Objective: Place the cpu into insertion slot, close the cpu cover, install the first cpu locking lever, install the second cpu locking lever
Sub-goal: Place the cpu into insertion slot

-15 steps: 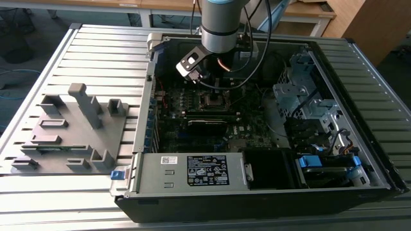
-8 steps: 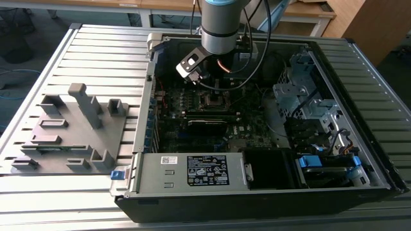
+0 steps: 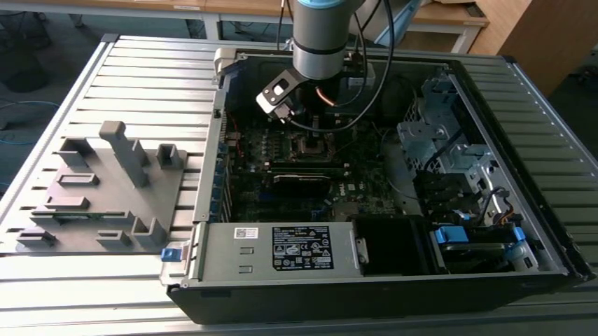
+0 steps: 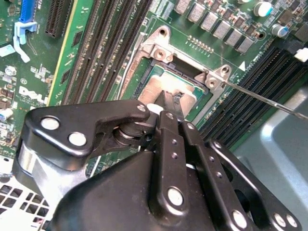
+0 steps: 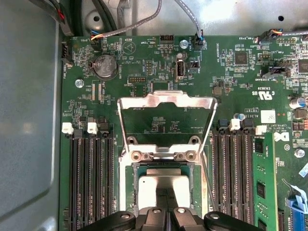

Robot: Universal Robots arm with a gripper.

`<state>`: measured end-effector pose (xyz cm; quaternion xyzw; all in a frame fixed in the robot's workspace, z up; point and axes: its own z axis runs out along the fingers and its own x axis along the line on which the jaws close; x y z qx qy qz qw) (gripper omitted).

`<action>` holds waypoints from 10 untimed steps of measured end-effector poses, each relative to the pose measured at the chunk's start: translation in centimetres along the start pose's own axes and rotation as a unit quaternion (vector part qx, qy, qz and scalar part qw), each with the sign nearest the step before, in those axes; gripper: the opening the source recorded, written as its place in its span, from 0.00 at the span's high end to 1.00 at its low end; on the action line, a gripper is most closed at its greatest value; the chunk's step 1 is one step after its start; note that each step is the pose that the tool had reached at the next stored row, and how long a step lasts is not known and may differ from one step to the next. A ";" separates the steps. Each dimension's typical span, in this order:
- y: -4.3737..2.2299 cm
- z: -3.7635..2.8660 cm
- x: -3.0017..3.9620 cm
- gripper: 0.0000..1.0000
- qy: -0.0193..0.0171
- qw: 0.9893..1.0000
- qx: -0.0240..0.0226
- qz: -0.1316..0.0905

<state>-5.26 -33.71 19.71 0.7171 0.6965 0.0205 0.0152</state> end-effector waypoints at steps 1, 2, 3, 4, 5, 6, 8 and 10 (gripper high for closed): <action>0.00 0.00 0.00 0.90 0.000 1.000 0.000 0.000; 0.00 0.00 0.00 0.90 0.000 1.000 0.000 0.000; 0.00 0.03 0.00 0.90 0.000 1.000 0.000 0.000; -0.01 0.07 0.00 0.90 0.000 1.000 0.000 0.000; -0.02 0.08 -0.02 0.90 0.000 1.000 0.000 0.000; -0.02 0.07 -0.03 0.90 0.000 1.000 0.000 0.000; -0.02 0.07 -0.03 0.90 -0.001 1.000 0.000 0.000; -0.01 -0.01 -0.02 0.90 0.000 1.000 0.000 0.000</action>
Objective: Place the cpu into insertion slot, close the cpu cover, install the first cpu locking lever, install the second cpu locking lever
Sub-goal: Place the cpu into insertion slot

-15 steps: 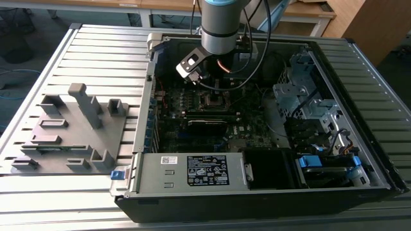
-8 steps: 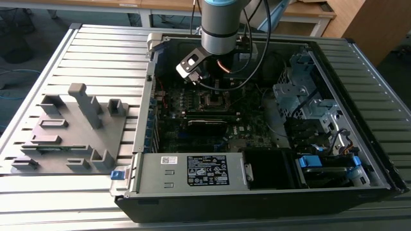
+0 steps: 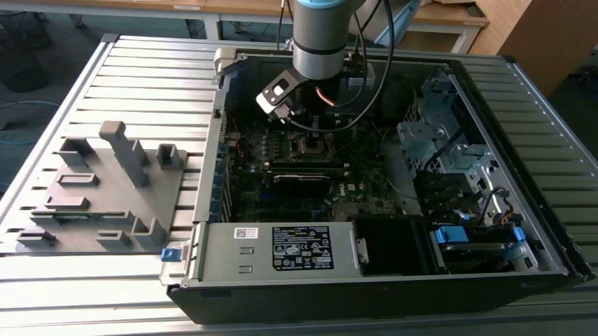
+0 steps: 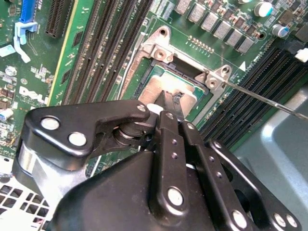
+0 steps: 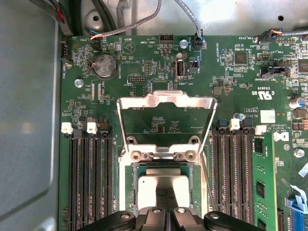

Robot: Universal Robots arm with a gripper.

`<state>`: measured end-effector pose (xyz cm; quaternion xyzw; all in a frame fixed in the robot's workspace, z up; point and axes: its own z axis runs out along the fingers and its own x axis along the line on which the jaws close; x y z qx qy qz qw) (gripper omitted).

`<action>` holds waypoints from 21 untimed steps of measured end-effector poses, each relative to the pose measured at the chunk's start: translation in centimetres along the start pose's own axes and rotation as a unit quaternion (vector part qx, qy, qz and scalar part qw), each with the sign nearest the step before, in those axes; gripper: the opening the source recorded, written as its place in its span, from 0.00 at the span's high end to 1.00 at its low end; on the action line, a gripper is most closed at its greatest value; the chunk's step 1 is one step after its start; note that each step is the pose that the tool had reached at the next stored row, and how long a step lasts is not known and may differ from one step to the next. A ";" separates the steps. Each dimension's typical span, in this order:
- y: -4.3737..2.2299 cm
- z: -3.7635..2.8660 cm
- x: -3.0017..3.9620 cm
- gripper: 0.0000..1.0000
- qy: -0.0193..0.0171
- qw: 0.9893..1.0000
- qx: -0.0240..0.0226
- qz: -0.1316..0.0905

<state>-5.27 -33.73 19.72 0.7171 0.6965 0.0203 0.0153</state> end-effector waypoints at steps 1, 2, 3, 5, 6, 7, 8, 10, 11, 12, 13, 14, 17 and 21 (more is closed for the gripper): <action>0.02 -0.09 0.03 0.90 0.001 1.000 0.000 0.000; 0.04 -0.21 0.06 0.90 0.002 1.000 -0.001 0.000; 0.05 -0.42 0.06 0.90 0.001 1.000 -0.001 0.000; 0.07 -1.01 0.04 0.90 0.000 1.000 0.000 0.000; 0.08 -1.25 0.04 0.90 0.000 1.000 0.000 0.000; 0.09 -1.49 0.04 0.90 0.000 1.000 0.000 0.000; 0.10 -1.74 0.04 0.90 0.000 1.000 0.000 0.000; 0.13 -2.31 0.05 0.90 0.000 1.000 0.000 0.000; 0.15 -2.65 0.05 0.90 0.000 1.000 0.000 0.000; 0.17 -3.02 0.05 0.90 0.000 1.000 0.000 0.000; 0.19 -3.39 0.06 0.90 0.000 1.000 0.000 0.000; 0.21 -3.77 0.06 0.90 0.000 1.000 0.000 0.000; 0.27 -4.87 0.07 0.90 0.000 1.000 0.000 0.000; 0.32 -6.01 0.07 0.90 0.000 1.000 0.000 0.000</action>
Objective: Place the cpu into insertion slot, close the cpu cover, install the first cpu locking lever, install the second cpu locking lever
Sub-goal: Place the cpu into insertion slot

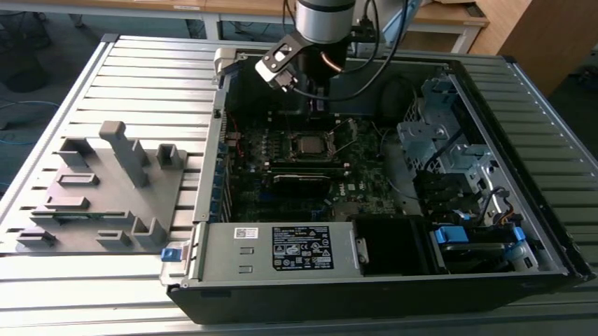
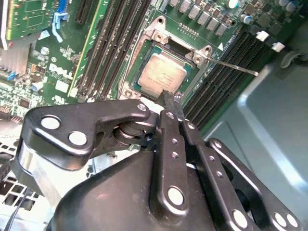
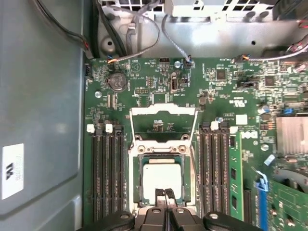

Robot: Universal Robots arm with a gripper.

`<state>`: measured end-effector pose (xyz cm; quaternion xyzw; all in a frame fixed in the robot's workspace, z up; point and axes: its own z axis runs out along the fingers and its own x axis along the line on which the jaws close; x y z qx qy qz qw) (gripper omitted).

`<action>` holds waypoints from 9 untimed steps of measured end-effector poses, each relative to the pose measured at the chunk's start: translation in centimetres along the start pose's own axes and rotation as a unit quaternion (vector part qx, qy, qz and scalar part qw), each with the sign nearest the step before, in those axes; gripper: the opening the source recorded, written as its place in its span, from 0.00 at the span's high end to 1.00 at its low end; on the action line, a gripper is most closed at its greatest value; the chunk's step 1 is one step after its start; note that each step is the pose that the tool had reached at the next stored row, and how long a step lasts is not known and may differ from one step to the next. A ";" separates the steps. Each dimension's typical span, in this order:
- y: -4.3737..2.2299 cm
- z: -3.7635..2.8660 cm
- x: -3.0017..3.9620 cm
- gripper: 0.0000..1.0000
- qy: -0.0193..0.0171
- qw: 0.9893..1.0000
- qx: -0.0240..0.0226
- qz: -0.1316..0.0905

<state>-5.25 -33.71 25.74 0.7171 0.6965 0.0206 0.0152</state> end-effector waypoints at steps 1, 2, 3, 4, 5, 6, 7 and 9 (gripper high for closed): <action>0.01 -0.20 0.00 0.90 0.000 1.000 0.000 0.000; 0.02 -0.38 0.00 0.90 0.000 1.000 0.000 0.000; 0.03 -0.53 0.00 0.90 0.000 1.000 0.000 0.000; 0.03 -0.64 0.01 0.90 0.000 1.000 0.000 0.000; 0.04 -0.69 0.01 0.90 0.000 1.000 0.000 0.000; 0.04 -0.69 0.01 0.90 0.000 1.000 0.000 0.000; 0.04 -0.69 0.01 0.90 0.000 1.000 0.000 0.000; 0.04 -0.69 0.01 0.90 0.000 1.000 0.000 0.000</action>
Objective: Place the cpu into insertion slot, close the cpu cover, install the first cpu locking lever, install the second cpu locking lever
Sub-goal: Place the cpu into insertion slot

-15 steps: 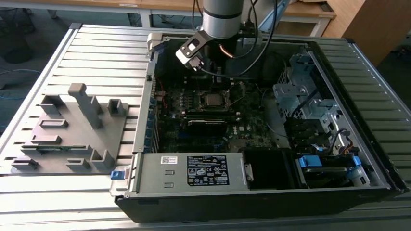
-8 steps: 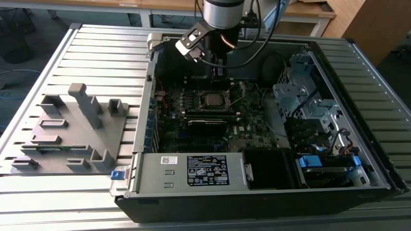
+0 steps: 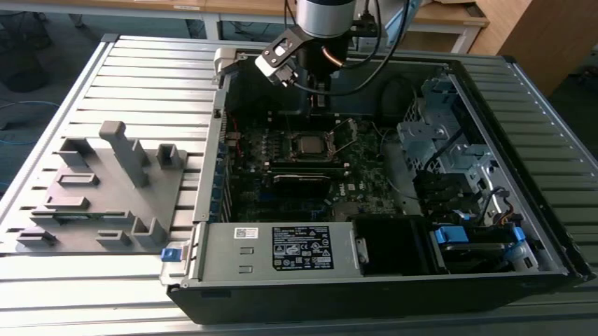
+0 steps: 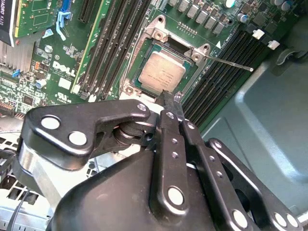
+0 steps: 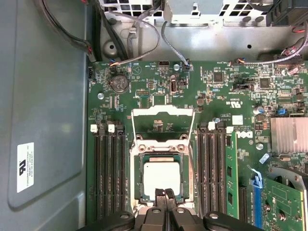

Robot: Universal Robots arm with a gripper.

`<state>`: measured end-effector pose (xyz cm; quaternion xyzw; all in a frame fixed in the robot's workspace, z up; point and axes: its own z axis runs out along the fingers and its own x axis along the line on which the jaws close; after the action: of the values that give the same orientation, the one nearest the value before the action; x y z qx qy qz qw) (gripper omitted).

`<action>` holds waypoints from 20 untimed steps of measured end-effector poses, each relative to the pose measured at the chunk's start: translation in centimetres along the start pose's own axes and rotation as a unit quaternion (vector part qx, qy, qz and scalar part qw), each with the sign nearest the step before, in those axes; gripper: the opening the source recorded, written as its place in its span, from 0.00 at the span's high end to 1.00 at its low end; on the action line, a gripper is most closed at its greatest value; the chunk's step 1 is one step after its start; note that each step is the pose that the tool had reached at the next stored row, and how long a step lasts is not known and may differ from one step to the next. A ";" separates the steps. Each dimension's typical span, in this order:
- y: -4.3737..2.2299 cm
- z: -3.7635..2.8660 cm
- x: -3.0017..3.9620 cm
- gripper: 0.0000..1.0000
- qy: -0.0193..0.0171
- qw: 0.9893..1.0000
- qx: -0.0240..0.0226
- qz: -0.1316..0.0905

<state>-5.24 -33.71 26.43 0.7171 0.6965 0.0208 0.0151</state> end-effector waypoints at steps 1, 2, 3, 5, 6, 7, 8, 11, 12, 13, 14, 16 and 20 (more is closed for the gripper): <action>0.00 -0.01 0.00 0.90 0.000 1.000 0.000 0.000; 0.00 -0.01 0.00 0.90 0.000 1.000 0.000 0.000; 0.03 -0.01 0.00 0.90 0.000 1.000 0.000 0.000; 0.14 -0.01 0.00 0.90 0.000 1.000 0.000 0.000; 0.21 0.00 0.01 0.90 0.000 1.000 0.000 0.000; 0.25 0.00 0.01 0.90 0.000 1.000 0.000 0.000; 0.26 0.01 0.01 0.90 0.000 1.000 0.000 0.000; 0.31 0.01 0.04 0.90 0.000 1.000 0.000 0.000; 0.31 0.01 0.04 0.90 0.000 1.000 0.000 0.000; 0.31 0.01 0.04 0.90 0.000 1.000 0.000 0.000; 0.33 0.01 0.04 0.90 0.000 1.000 0.000 0.000; 0.43 0.01 0.05 0.90 0.000 1.000 0.000 0.000; 0.79 0.03 0.07 0.90 0.000 1.000 0.000 0.000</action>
<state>-4.45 -33.66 26.44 0.7171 0.6965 0.0207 0.0151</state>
